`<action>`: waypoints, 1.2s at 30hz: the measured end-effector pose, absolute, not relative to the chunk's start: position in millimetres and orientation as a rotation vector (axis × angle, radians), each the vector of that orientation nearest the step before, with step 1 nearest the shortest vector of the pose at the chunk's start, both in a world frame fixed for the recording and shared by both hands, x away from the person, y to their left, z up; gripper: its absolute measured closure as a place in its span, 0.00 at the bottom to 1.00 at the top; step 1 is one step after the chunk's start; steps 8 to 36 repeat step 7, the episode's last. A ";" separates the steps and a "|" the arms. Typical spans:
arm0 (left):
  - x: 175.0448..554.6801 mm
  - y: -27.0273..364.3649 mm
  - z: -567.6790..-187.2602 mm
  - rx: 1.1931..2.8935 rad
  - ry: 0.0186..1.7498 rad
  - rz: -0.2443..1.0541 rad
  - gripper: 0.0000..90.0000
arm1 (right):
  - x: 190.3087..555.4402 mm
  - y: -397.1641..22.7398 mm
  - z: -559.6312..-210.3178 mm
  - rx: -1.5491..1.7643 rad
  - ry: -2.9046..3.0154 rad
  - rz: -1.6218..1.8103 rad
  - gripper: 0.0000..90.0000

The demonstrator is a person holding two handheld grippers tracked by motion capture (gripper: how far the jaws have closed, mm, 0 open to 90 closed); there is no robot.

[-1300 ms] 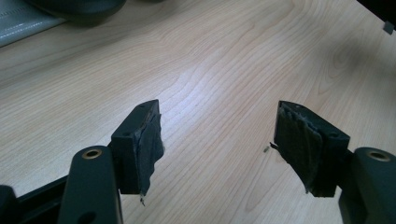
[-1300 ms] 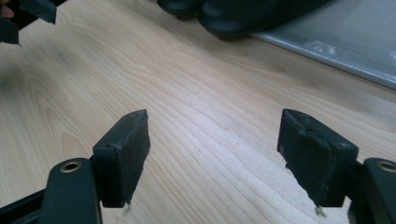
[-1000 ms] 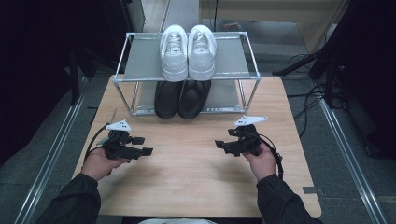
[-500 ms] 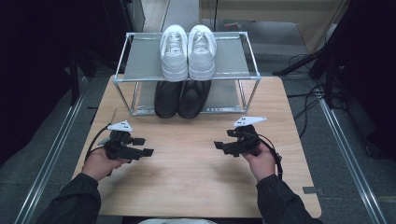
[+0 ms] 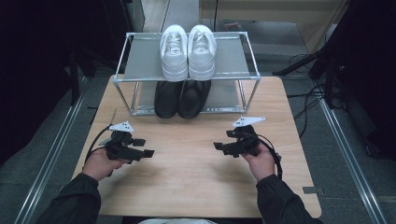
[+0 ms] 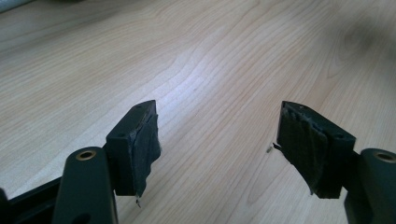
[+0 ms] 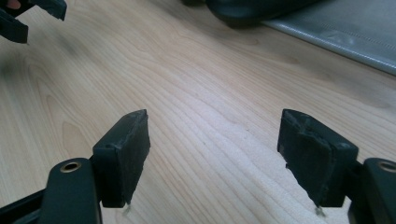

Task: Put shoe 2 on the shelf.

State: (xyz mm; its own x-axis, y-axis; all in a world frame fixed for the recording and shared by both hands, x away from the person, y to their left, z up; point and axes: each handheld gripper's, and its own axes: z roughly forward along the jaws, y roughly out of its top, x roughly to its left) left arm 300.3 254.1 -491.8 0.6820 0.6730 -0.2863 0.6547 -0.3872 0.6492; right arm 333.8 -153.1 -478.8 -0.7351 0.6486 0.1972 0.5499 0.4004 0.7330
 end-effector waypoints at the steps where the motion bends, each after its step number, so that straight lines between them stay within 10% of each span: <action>1: 300.2 253.5 -492.2 2.128 1.017 0.032 0.33 | 333.9 -152.6 -479.3 1.082 2.539 1.246 0.29; 36: 300.3 250.1 -495.3 2.157 1.005 0.023 0.30 | 333.4 -146.9 -485.2 1.045 2.605 1.192 0.28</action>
